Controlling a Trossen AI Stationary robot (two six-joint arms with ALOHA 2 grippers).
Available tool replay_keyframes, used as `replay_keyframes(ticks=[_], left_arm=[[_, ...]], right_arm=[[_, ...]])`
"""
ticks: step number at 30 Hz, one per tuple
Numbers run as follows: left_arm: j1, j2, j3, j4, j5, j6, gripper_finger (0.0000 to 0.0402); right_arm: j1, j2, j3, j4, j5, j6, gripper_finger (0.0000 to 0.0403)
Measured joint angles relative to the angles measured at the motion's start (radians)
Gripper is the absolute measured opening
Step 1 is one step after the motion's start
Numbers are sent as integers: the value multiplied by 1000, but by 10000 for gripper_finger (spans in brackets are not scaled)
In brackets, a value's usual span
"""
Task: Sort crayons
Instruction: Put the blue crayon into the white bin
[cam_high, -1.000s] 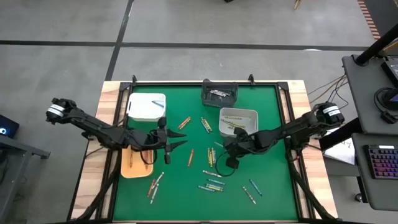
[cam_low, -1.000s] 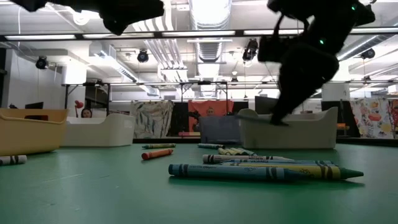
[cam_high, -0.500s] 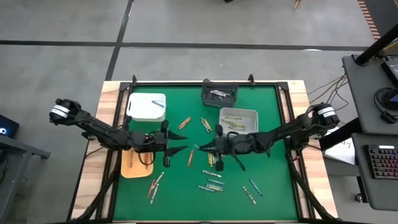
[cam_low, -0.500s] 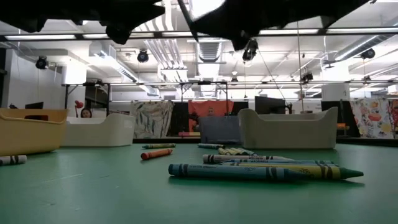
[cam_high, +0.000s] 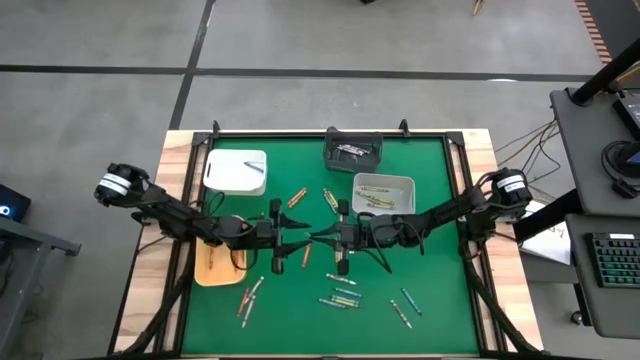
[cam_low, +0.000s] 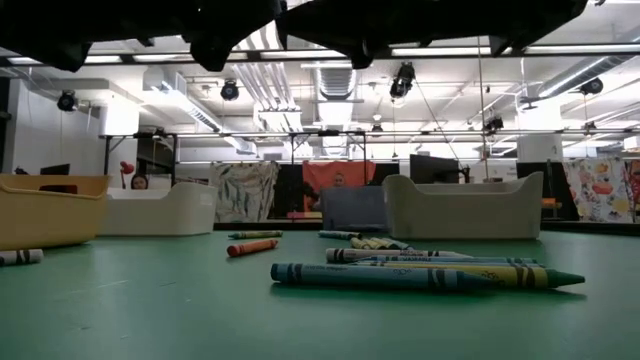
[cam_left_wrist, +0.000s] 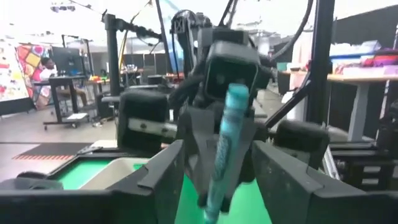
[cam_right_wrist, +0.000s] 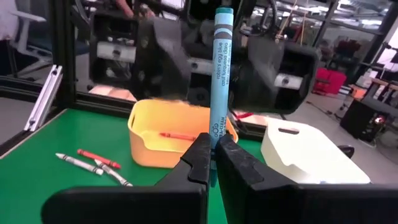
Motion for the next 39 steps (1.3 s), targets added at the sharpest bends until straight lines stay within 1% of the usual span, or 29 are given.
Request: replay_keyframes(ticks=[4, 9, 11, 12, 13, 15, 17, 19, 21, 23, 25, 27, 29, 31, 33, 34, 36, 39], left_arm=[[2, 22, 16, 10, -7, 26, 129], [7, 22, 27, 11, -10, 28, 52], [8, 13, 26, 5, -14, 28, 20], [8, 11, 26, 5, -14, 26, 12], [8, 9, 26, 2, -14, 24, 8], [8, 3, 26, -9, -34, 23, 14], [8, -10, 26, -45, -80, 24, 16], [13, -36, 26, -119, -139, 25, 12], [23, -82, 29, -243, -203, 21, 6], [42, -137, 48, -425, -291, 8, 4], [78, -192, 83, -663, -420, -24, 3], [136, -232, 133, -945, -554, -84, 2], [216, -254, 194, -1235, -597, -160, 2], [308, -259, 256, -1483, -586, -232, 1], [405, -250, 307, -1672, -525, -265, 1], [454, -241, 325, -1738, -486, -268, 1], [552, -217, 354, -1819, -385, -251, 1], [689, -172, 374, -1890, -209, -126, 1]], right_arm=[[-1, -5, -1, -1, 0, 0, 12], [-5, -6, -2, -8, 3, 32, 15], [-5, -6, -3, -8, 2, 48, 24], [-5, -6, -3, -7, 7, 53, 31], [-5, -7, -2, -8, 7, 57, 39], [-7, -8, -2, -9, 7, 69, 60], [-11, -15, -2, -17, 12, 78, 83], [-15, -34, -2, -35, 43, 89, 103], [-21, -60, 0, -89, 98, 118, 120], [-29, -96, 4, -172, 126, 177, 133], [-38, -125, 17, -257, 132, 235, 142], [-45, -150, 26, -318, 133, 271, 149], [-47, -157, 33, -340, 133, 277, 153], [-47, -157, 34, -343, 133, 271, 155], [-47, -154, 34, -341, 132, 271, 155], [-47, -154, 34, -342, 132, 274, 154], [-47, -154, 34, -347, 132, 278, 151], [-47, -153, 34, -355, 132, 281, 147]])
